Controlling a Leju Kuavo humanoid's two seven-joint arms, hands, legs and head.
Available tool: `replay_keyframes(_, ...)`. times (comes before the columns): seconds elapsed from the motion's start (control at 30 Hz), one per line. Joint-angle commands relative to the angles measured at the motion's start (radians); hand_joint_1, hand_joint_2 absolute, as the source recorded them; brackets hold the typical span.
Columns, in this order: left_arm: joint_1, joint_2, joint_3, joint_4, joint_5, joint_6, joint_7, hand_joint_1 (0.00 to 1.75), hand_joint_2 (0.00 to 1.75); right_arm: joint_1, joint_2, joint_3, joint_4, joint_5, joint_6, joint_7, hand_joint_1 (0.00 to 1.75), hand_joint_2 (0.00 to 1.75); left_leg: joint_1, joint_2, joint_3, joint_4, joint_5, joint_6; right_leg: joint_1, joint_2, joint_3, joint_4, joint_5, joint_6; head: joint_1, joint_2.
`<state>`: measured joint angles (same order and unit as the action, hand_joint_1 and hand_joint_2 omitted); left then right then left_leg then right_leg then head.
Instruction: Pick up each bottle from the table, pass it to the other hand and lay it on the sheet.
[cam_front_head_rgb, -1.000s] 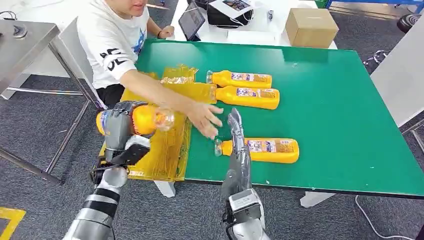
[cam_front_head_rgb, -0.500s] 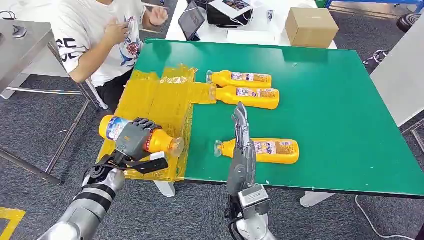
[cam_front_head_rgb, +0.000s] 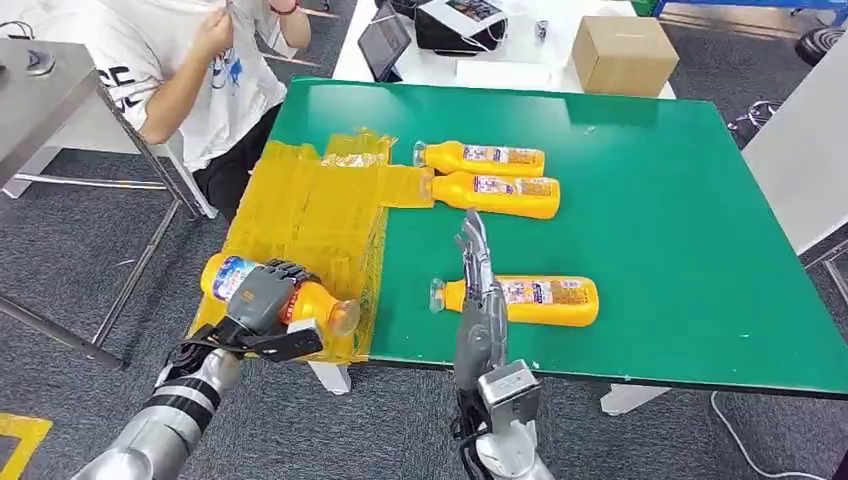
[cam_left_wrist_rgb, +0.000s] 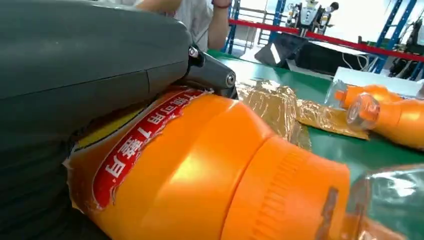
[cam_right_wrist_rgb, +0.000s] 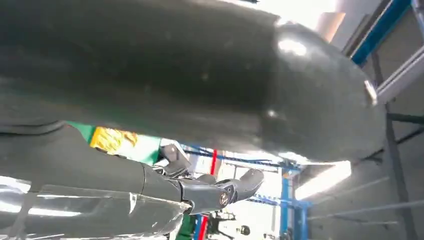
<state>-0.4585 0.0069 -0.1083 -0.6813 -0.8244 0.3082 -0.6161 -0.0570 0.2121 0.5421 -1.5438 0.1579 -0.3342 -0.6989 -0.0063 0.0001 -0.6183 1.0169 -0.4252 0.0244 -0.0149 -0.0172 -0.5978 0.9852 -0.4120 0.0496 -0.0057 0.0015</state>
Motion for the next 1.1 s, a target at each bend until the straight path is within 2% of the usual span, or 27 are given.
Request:
replay_keyframes(0.03, 0.009, -0.014, 0.036, 0.035, 0.021, -0.038, -0.001, 1.75, 1.75, -0.018, 0.001, -0.032, 0.088, 0.0, 0.007, 0.001, 0.0, 0.0, 0.001, 0.002, 0.005, -0.002, -0.001, -0.002, 0.001, 0.003, 0.004, -0.002, 0.0, -0.002, 0.0, 0.0)
replay_keyframes(0.1, 0.015, -0.009, 0.028, 0.023, 0.02, -0.062, 0.0, 1.75, 1.75, -0.016, 0.009, -0.042, 0.103, 0.003, 0.022, 0.001, 0.0, 0.0, 0.001, 0.002, 0.005, -0.001, -0.001, -0.001, 0.001, 0.002, 0.004, -0.002, 0.0, -0.002, 0.0, 0.0)
replay_keyframes(0.13, 0.014, -0.005, 0.019, 0.023, 0.009, -0.073, 0.015, 0.58, 1.75, -0.017, 0.014, -0.046, 0.115, 0.003, 0.033, 0.001, 0.0, 0.0, 0.002, 0.002, 0.007, -0.002, -0.001, -0.002, 0.001, 0.003, 0.006, -0.003, 0.0, -0.002, 0.0, 0.0)
replay_keyframes(0.17, 0.013, -0.003, 0.012, 0.024, 0.009, -0.103, 0.024, 0.0, 1.75, -0.016, 0.019, -0.053, 0.126, 0.01, 0.045, 0.001, 0.0, 0.0, 0.001, 0.001, 0.005, -0.001, -0.001, -0.001, 0.001, 0.002, 0.005, -0.002, 0.0, -0.001, 0.0, 0.0)
replay_keyframes(0.57, 0.017, 0.028, -0.058, 0.064, -0.024, -0.189, 0.045, 0.0, 1.75, -0.025, 0.041, -0.08, 0.194, 0.016, 0.09, 0.002, 0.0, 0.0, 0.001, 0.002, 0.007, -0.002, -0.001, -0.002, 0.001, 0.003, 0.007, -0.002, 0.0, -0.002, 0.0, 0.0)
replay_keyframes(1.1, 0.02, 0.03, -0.061, 0.064, -0.021, -0.197, 0.044, 0.0, 1.75, -0.026, 0.043, -0.081, 0.2, 0.016, 0.092, 0.003, 0.0, 0.0, 0.001, 0.0, 0.009, -0.001, -0.001, -0.001, 0.001, 0.002, 0.009, -0.002, 0.0, -0.001, 0.0, 0.0)
